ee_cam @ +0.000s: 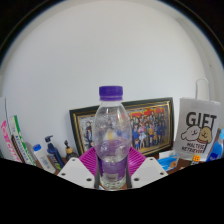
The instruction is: Pour water
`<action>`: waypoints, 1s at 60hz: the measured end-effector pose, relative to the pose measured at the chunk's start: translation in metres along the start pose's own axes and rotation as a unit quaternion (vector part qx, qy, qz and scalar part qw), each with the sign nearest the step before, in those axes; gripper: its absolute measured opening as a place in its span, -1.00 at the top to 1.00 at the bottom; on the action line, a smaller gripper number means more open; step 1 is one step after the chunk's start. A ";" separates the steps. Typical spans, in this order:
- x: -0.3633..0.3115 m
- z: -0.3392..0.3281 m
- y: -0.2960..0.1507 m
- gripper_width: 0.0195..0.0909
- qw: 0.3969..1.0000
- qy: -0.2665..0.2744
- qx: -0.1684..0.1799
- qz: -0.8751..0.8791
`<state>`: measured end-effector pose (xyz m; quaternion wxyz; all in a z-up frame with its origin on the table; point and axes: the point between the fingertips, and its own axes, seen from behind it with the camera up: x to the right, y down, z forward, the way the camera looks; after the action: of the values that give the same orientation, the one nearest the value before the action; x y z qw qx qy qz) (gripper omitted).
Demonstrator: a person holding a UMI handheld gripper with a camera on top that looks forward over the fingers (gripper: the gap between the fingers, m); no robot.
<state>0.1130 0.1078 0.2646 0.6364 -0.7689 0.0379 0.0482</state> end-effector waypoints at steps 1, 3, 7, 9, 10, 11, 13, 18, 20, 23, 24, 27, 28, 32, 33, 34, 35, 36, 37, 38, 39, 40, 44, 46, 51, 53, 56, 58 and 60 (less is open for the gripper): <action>0.007 -0.002 0.008 0.55 1.000 0.003 -0.002 -0.006; 0.023 0.002 0.021 0.54 1.000 0.012 -0.011 -0.015; 0.048 0.008 0.046 0.55 0.999 0.021 -0.025 -0.032; 0.059 0.010 0.059 0.55 0.999 0.024 -0.031 -0.038; 0.064 0.011 0.067 0.55 0.998 0.025 -0.032 -0.040; 0.069 0.011 0.073 0.55 0.998 0.027 -0.035 -0.042; 0.076 0.012 0.086 0.55 0.998 0.028 -0.042 -0.043; 0.090 0.017 0.119 0.54 0.997 0.027 -0.061 -0.038; 0.094 0.018 0.130 0.55 0.997 0.026 -0.067 -0.039; 0.098 0.019 0.146 0.54 0.996 0.026 -0.074 -0.044; 0.099 0.019 0.150 0.55 0.996 0.026 -0.075 -0.045; 0.100 0.020 0.162 0.55 0.996 0.025 -0.079 -0.041; 0.099 0.019 0.166 0.53 0.996 0.023 -0.081 -0.039; 0.100 0.019 0.162 0.54 0.997 0.023 -0.063 -0.029; 0.100 0.018 0.161 0.54 0.997 0.024 -0.060 -0.029; 0.100 0.018 0.162 0.54 0.998 0.025 -0.059 -0.030; 0.100 0.018 0.162 0.54 0.998 0.024 -0.058 -0.030; 0.100 0.018 0.162 0.54 0.998 0.024 -0.056 -0.030; 0.100 0.017 0.162 0.53 0.998 0.025 -0.054 -0.031; 0.100 0.017 0.162 0.53 0.998 0.026 -0.052 -0.031; 0.099 0.016 0.162 0.53 0.998 0.026 -0.051 -0.031; 0.099 0.016 0.162 0.53 0.998 0.026 -0.050 -0.032; 0.096 0.014 0.163 0.34 0.997 0.026 -0.048 -0.046; 0.097 0.013 0.163 0.25 0.997 0.028 -0.050 -0.050; 0.100 0.011 0.168 0.03 0.996 0.033 -0.071 -0.045; 0.101 0.009 0.170 -0.23 0.995 0.038 -0.085 -0.039; 0.101 0.002 0.171 -0.66 0.993 0.042 -0.101 -0.032; 0.103 -0.003 0.170 -0.88 0.992 0.048 -0.109 -0.028; 0.105 -0.011 0.169 -0.86 0.991 0.056 -0.118 -0.023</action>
<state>0.1976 0.0663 0.0891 0.5391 -0.8407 0.0501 -0.0055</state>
